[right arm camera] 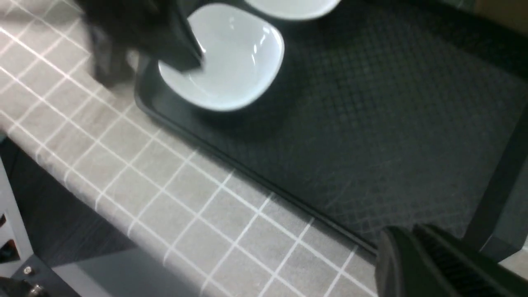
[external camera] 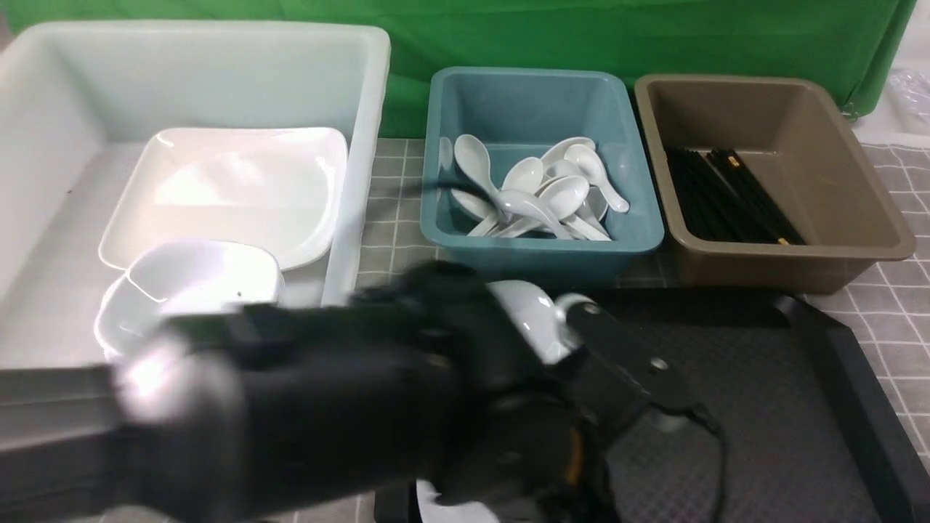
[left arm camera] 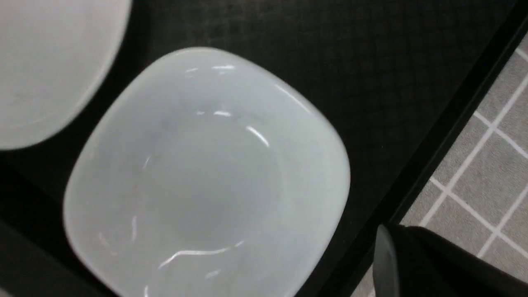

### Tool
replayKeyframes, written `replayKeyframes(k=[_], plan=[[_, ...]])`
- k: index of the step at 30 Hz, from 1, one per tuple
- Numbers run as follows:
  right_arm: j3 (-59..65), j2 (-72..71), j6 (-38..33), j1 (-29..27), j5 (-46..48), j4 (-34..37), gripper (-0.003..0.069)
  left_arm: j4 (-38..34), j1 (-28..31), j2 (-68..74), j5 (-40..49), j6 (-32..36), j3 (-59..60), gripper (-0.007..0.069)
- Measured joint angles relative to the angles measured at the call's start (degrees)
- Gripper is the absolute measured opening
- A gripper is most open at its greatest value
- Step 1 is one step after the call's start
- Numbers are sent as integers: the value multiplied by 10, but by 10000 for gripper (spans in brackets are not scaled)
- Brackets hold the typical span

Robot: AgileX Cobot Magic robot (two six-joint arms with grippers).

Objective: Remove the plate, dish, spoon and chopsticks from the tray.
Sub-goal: Use the left arm to grab a small plate from the dinner plate, then use the left arm to put the small plate into the large storage box on the left

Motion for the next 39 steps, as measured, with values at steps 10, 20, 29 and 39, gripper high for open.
replayKeyframes(k=[10, 20, 29, 39], plan=[[0, -12, -61, 0, 21, -6, 74, 3, 5, 116, 8, -31, -72, 367], [0, -12, -73, 0, 21, -22, 91, 59, 5, 170, 10, -99, -73, 375], [0, -12, -76, 0, 21, -22, 102, 71, 3, 156, 29, -99, -77, 199], [0, -12, -77, 0, 21, -23, 108, 127, -69, -42, 140, -99, -145, 29]])
